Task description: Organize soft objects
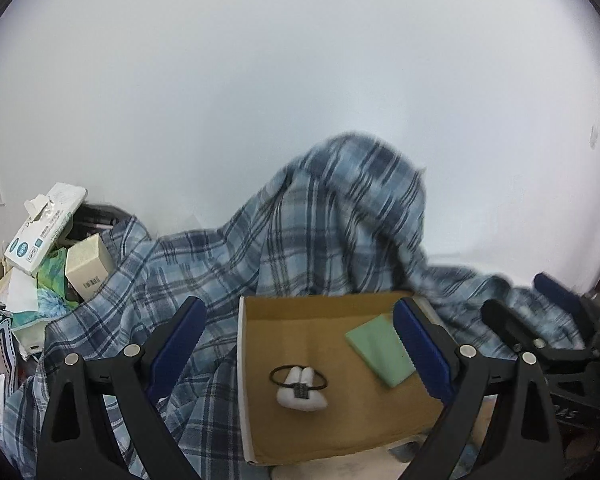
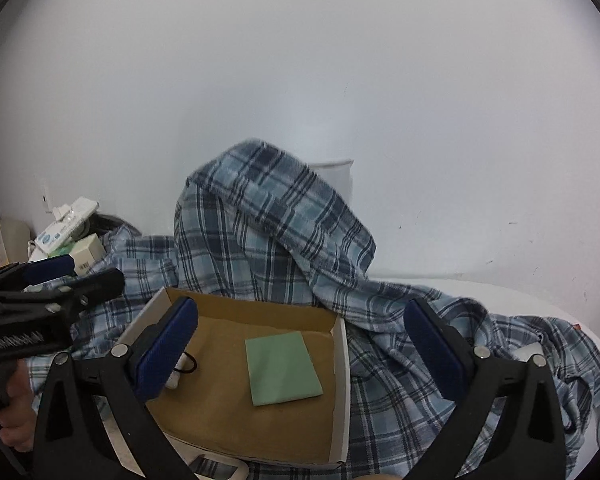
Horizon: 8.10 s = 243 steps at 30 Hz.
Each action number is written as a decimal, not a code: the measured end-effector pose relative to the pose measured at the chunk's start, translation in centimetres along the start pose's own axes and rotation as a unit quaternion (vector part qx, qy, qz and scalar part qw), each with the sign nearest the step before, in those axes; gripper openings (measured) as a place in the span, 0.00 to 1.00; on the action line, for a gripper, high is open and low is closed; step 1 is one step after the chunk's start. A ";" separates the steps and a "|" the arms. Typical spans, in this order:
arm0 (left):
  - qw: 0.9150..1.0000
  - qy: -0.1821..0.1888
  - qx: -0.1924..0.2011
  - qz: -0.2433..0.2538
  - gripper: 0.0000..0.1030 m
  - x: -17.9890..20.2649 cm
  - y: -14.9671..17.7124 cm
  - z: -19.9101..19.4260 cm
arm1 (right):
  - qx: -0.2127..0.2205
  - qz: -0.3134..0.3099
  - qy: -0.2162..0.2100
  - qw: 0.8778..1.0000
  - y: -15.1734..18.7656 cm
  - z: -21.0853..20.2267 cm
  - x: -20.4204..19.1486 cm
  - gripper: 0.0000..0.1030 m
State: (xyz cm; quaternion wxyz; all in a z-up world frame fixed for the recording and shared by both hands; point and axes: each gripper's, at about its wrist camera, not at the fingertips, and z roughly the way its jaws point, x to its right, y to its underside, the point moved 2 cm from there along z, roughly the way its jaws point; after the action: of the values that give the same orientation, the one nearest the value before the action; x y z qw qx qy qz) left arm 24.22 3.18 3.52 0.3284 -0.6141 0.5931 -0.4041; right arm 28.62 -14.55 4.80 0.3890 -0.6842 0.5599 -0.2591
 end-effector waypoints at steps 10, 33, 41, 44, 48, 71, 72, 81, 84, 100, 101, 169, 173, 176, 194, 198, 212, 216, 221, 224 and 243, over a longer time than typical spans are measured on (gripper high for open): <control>0.997 0.015 0.068 0.041 0.93 2.2 -0.8 -9.1 | 0.033 0.017 -0.014 0.999 -2.3 -6.4 0.9 1.00; 0.996 0.015 0.072 0.057 0.93 1.3 8.6 -14.2 | 0.030 0.017 -0.007 0.999 4.8 -13.3 -0.1 1.00; 0.997 0.013 0.059 0.050 0.93 0.0 11.6 -11.6 | 0.007 0.016 -0.002 1.000 7.2 -11.5 0.3 1.00; 0.997 0.011 0.065 0.048 0.93 -0.1 11.7 -11.7 | 0.000 0.009 0.009 1.000 7.7 -11.1 0.4 1.00; 0.996 0.006 0.069 0.057 0.93 0.3 11.8 -11.9 | -0.002 0.008 0.008 1.000 7.9 -11.0 0.4 1.00; 0.982 0.094 -0.154 0.055 0.33 -0.9 13.3 -5.7 | -0.019 -0.014 0.006 1.000 8.4 -10.5 -0.3 1.00; 0.979 0.088 -0.172 0.059 0.31 -0.7 13.8 -5.0 | -0.020 -0.016 0.007 1.000 8.4 -10.5 -0.3 1.00; 0.967 0.065 -0.238 0.070 0.24 -0.6 15.8 -2.3 | -0.034 -0.015 0.007 0.999 8.6 -10.1 -0.2 1.00; 0.963 0.067 -0.253 0.071 0.24 -0.6 16.2 -1.8 | -0.037 -0.014 0.004 0.999 8.7 -10.1 -0.1 1.00; 0.993 0.081 -0.054 0.067 0.17 -0.9 13.2 -9.1 | -0.037 -0.012 -0.002 0.999 8.6 -10.2 0.0 1.00; 0.994 0.085 -0.031 0.067 0.17 -0.8 13.1 -9.9 | -0.036 -0.012 -0.002 0.999 8.6 -10.3 -0.1 1.00; 0.997 0.055 0.047 0.027 0.17 -1.0 10.5 -14.0 | -0.015 0.005 -0.054 0.998 9.7 -13.4 -6.9 0.54; 0.996 0.040 0.065 0.044 0.17 0.6 7.5 -14.6 | 0.004 0.028 -0.050 0.998 7.2 -14.2 -5.6 0.54; 0.994 0.035 0.090 0.051 0.17 2.0 4.5 -14.7 | 0.026 0.041 -0.041 0.998 4.2 -14.5 -4.1 0.54; 0.998 0.015 0.050 0.030 0.17 4.1 -2.8 -3.0 | 0.108 0.041 0.037 0.993 -5.3 -8.4 -0.3 0.54; 0.998 0.011 0.024 0.049 0.17 4.2 -1.7 -0.2 | 0.075 0.042 0.033 0.996 -3.7 -5.4 -0.3 0.54; 0.995 0.013 -0.095 0.017 0.17 1.1 3.3 7.0 | -0.051 0.038 0.014 0.998 2.3 2.4 -0.3 0.54; 0.994 0.012 -0.112 0.013 0.17 0.7 3.9 7.9 | -0.078 0.032 0.006 0.996 3.5 3.5 -0.1 0.54; 0.993 0.011 -0.113 0.014 0.18 0.7 4.0 8.2 | -0.095 0.021 0.000 0.995 4.3 4.5 -0.6 0.55; 0.994 0.003 -0.111 0.008 0.75 0.5 3.8 8.1 | -0.101 0.019 -0.006 0.995 4.4 4.6 -0.8 0.70; 1.000 0.000 -0.010 -0.019 1.00 -0.5 1.5 4.2 | -0.089 0.025 0.010 0.996 4.0 4.2 -0.2 0.89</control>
State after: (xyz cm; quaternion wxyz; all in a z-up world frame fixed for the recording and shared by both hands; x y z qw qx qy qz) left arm 27.27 3.24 0.17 0.3143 -0.6284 0.5856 -0.4043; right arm 29.61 -13.66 -0.88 0.3271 -0.6996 0.6012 -0.2052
